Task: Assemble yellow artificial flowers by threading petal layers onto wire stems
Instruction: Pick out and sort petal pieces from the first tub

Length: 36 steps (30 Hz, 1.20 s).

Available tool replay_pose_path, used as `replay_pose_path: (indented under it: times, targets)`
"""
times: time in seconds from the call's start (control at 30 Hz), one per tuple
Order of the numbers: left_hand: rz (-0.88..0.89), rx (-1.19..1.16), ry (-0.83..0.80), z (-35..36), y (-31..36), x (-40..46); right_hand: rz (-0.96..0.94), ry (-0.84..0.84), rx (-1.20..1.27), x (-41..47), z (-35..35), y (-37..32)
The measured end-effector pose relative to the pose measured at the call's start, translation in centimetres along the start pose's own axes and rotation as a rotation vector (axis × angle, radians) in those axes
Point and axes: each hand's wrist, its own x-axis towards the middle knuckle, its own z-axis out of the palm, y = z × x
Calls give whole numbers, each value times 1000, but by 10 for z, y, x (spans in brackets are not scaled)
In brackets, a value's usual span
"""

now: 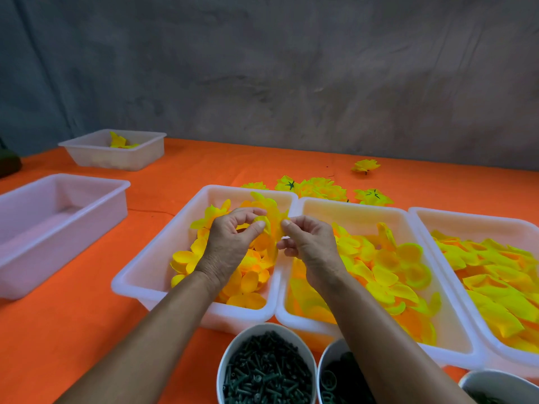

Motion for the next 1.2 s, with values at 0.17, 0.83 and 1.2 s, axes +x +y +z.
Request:
replay_pose_path:
  times: [0.17,0.83,1.2]
  targets:
    - [-3,-26,39,1,1,1,36,48,36,2,2,1]
    - [-60,-124,1,2,-3,1,-7,38,98,2,2,1]
    - [-105,-246,86,2,0,2,-74,102,-154,4,2,6]
